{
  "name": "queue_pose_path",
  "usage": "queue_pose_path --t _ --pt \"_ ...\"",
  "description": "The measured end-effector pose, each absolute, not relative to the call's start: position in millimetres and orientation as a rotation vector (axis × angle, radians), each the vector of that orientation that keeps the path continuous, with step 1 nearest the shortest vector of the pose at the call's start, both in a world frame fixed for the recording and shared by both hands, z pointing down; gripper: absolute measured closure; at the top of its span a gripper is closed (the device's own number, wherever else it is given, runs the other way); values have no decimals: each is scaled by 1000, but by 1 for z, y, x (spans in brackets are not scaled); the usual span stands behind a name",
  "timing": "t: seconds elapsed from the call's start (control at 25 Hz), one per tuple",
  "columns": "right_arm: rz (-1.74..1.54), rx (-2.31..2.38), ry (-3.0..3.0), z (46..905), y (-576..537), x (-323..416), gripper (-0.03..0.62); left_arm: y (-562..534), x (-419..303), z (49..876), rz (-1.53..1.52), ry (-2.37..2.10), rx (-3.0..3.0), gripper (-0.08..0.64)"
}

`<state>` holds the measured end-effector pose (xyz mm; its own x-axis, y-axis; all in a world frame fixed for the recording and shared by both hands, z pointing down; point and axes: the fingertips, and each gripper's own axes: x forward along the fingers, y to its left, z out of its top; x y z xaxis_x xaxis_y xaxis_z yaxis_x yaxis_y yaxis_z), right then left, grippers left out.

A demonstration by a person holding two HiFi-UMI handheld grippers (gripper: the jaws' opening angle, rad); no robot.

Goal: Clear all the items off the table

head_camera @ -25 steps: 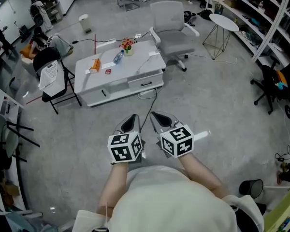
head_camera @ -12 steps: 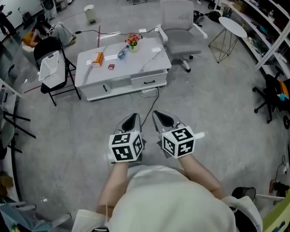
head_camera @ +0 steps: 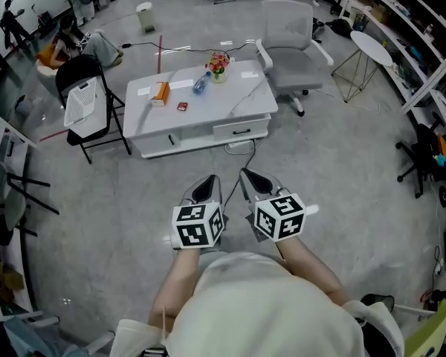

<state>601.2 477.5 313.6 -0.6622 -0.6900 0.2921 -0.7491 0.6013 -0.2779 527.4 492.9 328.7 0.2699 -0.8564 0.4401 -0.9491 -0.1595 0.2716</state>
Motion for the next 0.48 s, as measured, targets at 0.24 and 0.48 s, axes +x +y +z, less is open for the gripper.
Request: queue_pose_path --t 0.24,0.48 --pt "558 1215 -2662 308 446 566 594 459 490 324 259 -1629 2053 551" --pt "533 1213 -2660 304 416 531 594 429 455 322 263 -1633 2053 551"
